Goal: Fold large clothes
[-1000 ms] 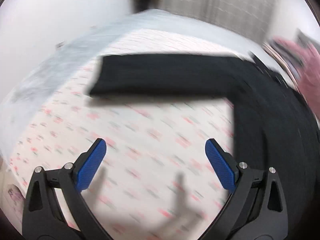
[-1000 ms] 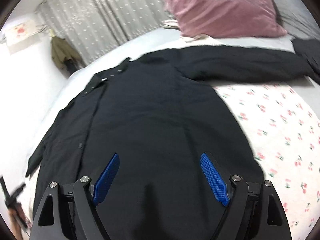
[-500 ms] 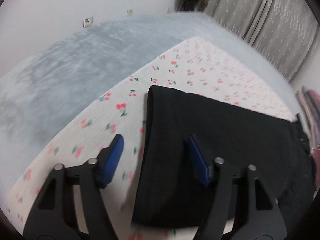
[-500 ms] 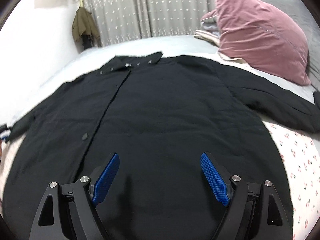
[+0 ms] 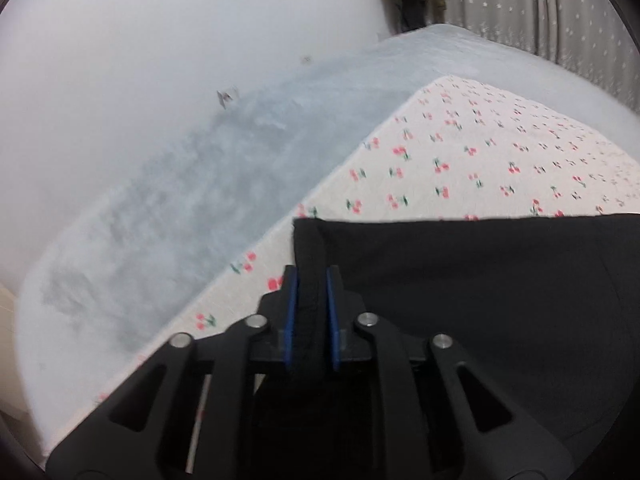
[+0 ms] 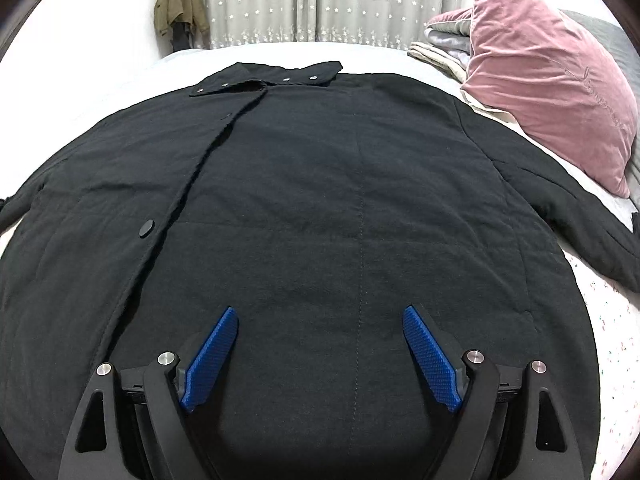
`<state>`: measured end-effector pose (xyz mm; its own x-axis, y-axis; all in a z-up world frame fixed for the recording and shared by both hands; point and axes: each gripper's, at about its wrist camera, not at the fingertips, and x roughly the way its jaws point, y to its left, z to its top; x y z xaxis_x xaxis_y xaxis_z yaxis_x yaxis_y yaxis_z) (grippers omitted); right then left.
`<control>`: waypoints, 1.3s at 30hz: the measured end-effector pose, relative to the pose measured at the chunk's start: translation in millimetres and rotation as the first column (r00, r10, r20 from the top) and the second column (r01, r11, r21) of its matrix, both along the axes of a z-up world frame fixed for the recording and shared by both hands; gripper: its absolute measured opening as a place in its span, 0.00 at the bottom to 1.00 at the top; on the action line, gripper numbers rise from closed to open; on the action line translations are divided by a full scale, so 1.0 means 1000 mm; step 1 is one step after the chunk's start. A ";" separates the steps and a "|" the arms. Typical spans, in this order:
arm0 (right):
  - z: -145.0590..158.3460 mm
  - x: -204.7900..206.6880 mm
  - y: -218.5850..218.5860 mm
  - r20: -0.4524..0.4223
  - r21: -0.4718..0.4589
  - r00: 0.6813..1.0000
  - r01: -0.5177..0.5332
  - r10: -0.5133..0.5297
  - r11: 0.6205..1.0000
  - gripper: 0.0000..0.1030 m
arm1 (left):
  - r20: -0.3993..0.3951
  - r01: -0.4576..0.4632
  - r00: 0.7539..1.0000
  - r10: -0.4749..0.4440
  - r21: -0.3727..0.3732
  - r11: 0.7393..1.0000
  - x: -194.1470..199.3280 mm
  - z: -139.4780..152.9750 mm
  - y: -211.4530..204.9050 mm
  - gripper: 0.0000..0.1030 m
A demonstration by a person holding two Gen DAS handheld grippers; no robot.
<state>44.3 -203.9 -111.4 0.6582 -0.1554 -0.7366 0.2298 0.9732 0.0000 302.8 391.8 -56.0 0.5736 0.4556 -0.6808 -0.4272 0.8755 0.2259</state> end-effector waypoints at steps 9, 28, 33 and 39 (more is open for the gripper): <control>0.004 0.000 -0.001 0.003 0.009 1.000 -0.001 0.001 1.000 0.84 | 0.185 0.169 0.973 -0.141 -0.146 0.975 -0.056 0.047 -0.052 0.68; 0.018 -0.007 -0.019 -0.024 0.112 0.999 0.044 -0.042 0.993 0.84 | 0.058 0.052 0.998 -0.026 -0.501 0.864 -0.129 0.018 -0.022 0.81; 0.033 -0.009 -0.006 0.012 0.150 1.000 -0.013 0.011 0.989 0.84 | 0.063 0.007 0.996 0.057 -0.724 0.690 -0.142 0.010 -0.002 0.82; 0.037 -0.014 0.011 0.011 0.094 0.998 -0.069 0.069 0.993 0.84 | 0.065 -0.049 0.983 0.174 -0.815 0.578 -0.133 -0.019 0.000 0.82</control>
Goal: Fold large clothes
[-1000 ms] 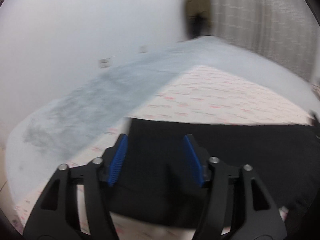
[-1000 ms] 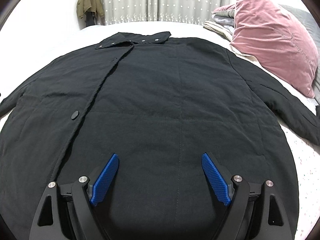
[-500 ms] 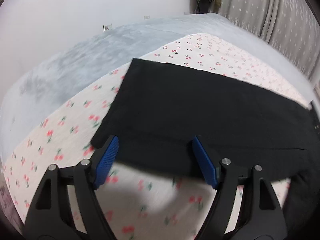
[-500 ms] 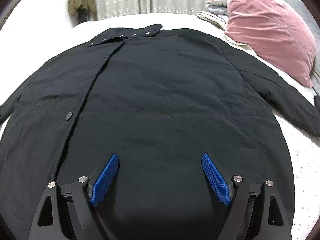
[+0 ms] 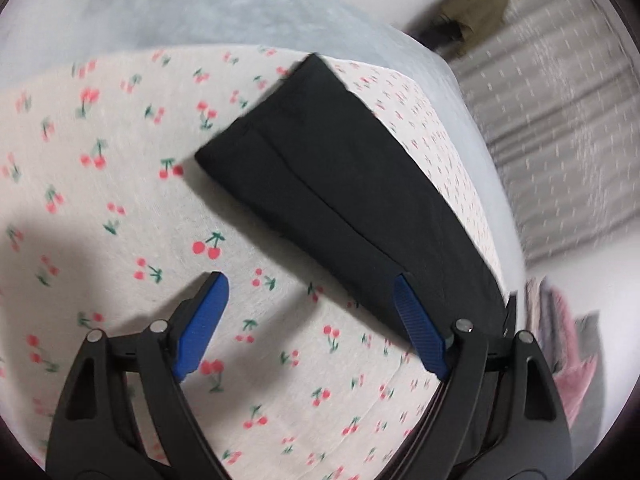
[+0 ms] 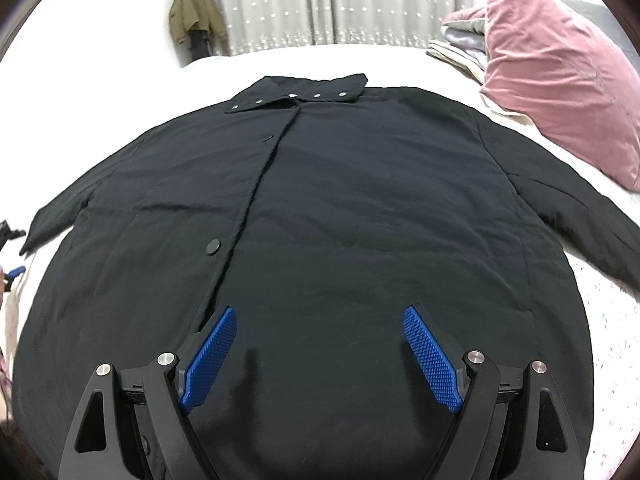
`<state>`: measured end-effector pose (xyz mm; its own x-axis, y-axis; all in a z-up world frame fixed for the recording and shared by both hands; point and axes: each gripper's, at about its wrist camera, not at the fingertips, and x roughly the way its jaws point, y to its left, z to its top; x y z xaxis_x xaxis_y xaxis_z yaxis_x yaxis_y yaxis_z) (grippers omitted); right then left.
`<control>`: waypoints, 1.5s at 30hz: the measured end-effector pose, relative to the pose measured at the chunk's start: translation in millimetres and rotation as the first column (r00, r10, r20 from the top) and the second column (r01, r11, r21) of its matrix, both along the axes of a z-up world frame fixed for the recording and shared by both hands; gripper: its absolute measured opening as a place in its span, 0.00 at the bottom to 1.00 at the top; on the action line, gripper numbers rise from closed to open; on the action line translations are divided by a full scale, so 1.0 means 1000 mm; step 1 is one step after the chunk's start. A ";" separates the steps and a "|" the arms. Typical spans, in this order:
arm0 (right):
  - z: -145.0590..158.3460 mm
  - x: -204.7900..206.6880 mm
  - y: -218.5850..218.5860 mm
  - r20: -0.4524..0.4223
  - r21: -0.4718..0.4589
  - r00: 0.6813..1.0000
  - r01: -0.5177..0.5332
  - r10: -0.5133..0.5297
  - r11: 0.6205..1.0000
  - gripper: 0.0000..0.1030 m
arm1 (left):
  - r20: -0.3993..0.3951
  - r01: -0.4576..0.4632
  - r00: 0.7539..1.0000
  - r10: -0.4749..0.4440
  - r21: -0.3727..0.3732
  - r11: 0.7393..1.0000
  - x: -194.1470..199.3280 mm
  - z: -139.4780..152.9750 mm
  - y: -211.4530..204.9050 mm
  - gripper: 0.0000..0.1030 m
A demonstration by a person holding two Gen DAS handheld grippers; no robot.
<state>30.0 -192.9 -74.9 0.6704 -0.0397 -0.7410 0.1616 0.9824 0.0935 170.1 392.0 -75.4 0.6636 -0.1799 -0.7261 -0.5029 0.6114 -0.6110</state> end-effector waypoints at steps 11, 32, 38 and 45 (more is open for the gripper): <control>-0.016 0.008 -0.003 -0.044 0.105 0.999 0.029 -0.025 0.994 0.84 | 0.015 -0.158 0.987 0.158 0.034 0.987 0.038 0.000 0.001 0.21; 0.006 -0.009 -0.016 0.007 0.077 0.997 0.077 -0.078 0.994 0.84 | 0.437 0.250 0.759 -0.483 0.489 0.835 0.000 0.206 -0.238 0.09; 0.007 -0.008 -0.018 0.013 0.097 0.997 0.070 -0.071 0.993 0.84 | 0.370 0.439 0.676 -0.637 0.491 0.752 -0.006 0.179 -0.335 0.09; 0.009 -0.010 -0.023 0.021 0.138 0.997 0.065 -0.068 0.988 0.84 | 0.267 0.612 0.613 -0.743 0.435 0.661 -0.005 0.119 -0.421 0.09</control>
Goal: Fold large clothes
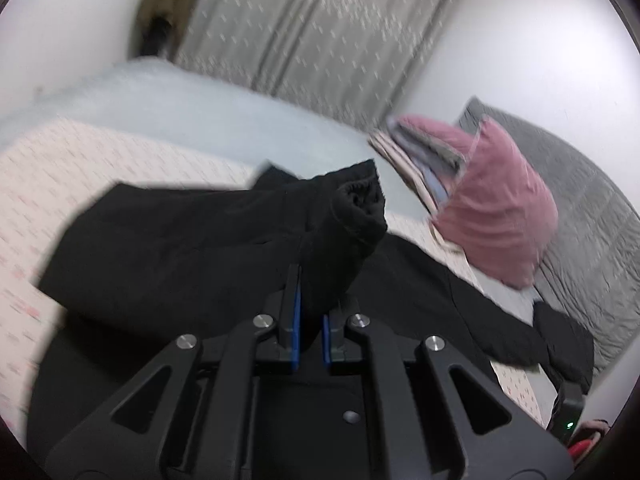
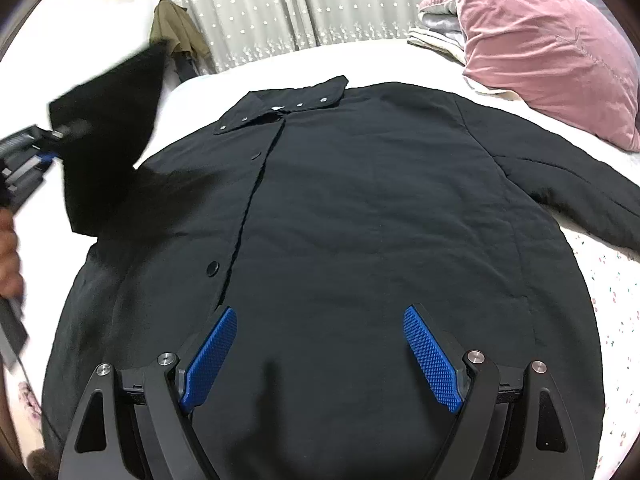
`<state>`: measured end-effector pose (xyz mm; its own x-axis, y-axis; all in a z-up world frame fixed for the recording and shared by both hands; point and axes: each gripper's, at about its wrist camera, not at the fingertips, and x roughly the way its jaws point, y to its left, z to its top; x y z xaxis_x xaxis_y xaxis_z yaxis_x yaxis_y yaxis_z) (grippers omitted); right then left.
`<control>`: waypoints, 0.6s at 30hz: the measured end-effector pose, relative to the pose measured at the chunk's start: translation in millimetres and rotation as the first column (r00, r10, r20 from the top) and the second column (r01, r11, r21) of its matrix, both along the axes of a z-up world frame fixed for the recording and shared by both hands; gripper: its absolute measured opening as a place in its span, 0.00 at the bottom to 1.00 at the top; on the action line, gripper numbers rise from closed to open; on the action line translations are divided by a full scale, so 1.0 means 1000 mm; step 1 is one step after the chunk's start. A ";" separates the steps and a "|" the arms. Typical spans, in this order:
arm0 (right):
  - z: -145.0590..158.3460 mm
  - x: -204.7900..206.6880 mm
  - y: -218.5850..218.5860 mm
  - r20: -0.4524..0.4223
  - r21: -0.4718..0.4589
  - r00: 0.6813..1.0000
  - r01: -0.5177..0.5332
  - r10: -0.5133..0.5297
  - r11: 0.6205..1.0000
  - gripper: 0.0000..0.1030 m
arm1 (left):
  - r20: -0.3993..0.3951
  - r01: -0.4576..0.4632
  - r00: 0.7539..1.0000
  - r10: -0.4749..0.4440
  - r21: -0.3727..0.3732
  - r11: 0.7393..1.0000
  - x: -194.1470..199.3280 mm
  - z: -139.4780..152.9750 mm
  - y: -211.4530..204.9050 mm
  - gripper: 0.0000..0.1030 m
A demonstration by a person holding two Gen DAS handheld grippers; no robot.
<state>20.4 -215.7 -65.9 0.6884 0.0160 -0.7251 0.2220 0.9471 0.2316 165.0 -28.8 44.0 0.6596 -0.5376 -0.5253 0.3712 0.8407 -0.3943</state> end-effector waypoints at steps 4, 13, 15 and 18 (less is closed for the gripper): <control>-0.001 0.000 -0.007 0.003 0.029 1.000 0.014 -0.014 0.999 0.84 | -0.125 0.229 0.967 -0.220 0.056 0.972 0.000 -0.039 -0.052 0.12; -0.008 -0.002 -0.034 0.016 0.221 0.998 0.053 -0.058 0.974 0.84 | -0.077 0.234 0.972 -0.223 0.187 0.954 -0.040 -0.036 -0.003 0.76; -0.011 0.000 -0.035 0.022 0.278 0.998 0.044 -0.052 0.960 0.84 | -0.075 0.155 0.987 -0.142 0.202 0.967 -0.037 -0.033 0.028 0.77; -0.022 0.006 -0.028 0.048 0.368 0.998 0.009 -0.029 0.930 0.84 | -0.069 -0.009 0.997 0.025 0.216 0.976 -0.026 -0.038 0.088 0.77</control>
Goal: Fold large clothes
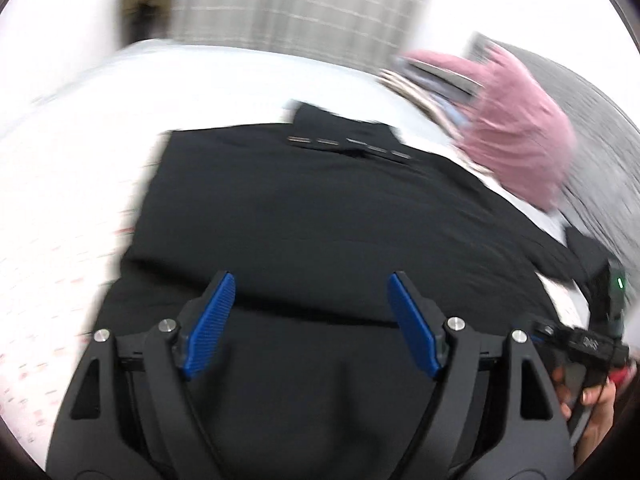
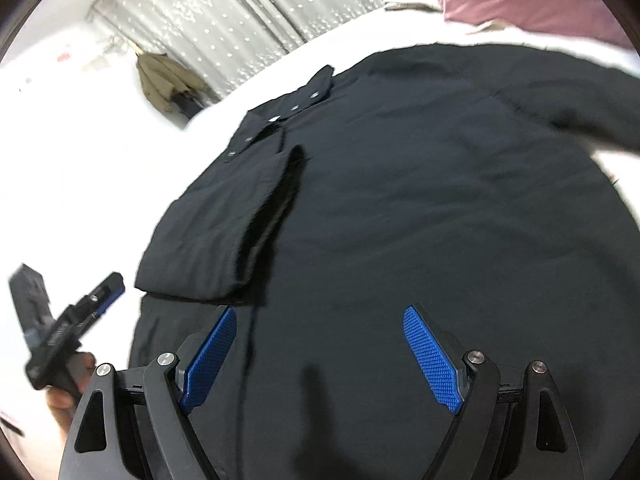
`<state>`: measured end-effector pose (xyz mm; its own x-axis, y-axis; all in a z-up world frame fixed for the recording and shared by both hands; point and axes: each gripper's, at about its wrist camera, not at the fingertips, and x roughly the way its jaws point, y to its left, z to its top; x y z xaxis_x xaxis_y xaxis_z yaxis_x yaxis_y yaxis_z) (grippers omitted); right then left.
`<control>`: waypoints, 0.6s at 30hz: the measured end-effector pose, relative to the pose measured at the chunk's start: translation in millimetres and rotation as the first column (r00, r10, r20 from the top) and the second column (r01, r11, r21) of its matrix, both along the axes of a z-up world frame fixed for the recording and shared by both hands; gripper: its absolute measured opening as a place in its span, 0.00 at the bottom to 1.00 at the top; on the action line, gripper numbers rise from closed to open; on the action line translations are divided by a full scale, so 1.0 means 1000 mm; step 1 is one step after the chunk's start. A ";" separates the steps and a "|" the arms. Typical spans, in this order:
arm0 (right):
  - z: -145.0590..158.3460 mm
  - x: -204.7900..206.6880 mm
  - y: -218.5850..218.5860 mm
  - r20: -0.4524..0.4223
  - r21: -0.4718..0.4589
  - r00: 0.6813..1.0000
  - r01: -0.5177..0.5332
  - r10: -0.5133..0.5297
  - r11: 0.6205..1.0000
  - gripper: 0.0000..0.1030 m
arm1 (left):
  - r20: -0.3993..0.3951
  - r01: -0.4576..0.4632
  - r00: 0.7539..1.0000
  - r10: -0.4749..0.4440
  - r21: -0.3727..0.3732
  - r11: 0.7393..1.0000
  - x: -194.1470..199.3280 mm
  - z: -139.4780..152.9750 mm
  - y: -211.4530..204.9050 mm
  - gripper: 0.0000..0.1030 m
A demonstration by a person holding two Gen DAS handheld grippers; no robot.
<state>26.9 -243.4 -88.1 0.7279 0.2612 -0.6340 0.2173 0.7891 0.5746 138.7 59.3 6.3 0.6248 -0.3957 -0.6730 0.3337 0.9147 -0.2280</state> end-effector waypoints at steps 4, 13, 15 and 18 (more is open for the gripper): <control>-0.001 0.029 0.028 -0.019 -0.044 0.998 -0.068 0.068 0.997 0.84 | 0.005 -0.208 0.978 0.209 -0.049 0.977 0.014 -0.020 0.069 0.77; -0.010 0.082 0.054 0.053 0.032 0.993 -0.105 0.103 0.994 0.13 | 0.011 -0.295 0.954 0.299 -0.137 0.946 0.052 -0.039 0.070 0.40; 0.001 0.083 0.051 0.100 0.010 0.991 -0.086 0.085 0.996 0.10 | 0.002 -0.281 0.959 0.285 -0.153 0.947 0.057 -0.045 0.063 0.24; 0.044 0.074 0.056 0.238 -0.148 0.968 -0.048 0.083 0.988 0.10 | -0.006 -0.236 0.971 0.239 -0.183 0.954 0.059 -0.047 0.052 0.21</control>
<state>100.4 -187.2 -44.6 0.8486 0.2349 -0.4741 0.0303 0.8730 0.4869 198.0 110.9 -40.8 0.7259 -0.3489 -0.5928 0.1170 0.9119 -0.3934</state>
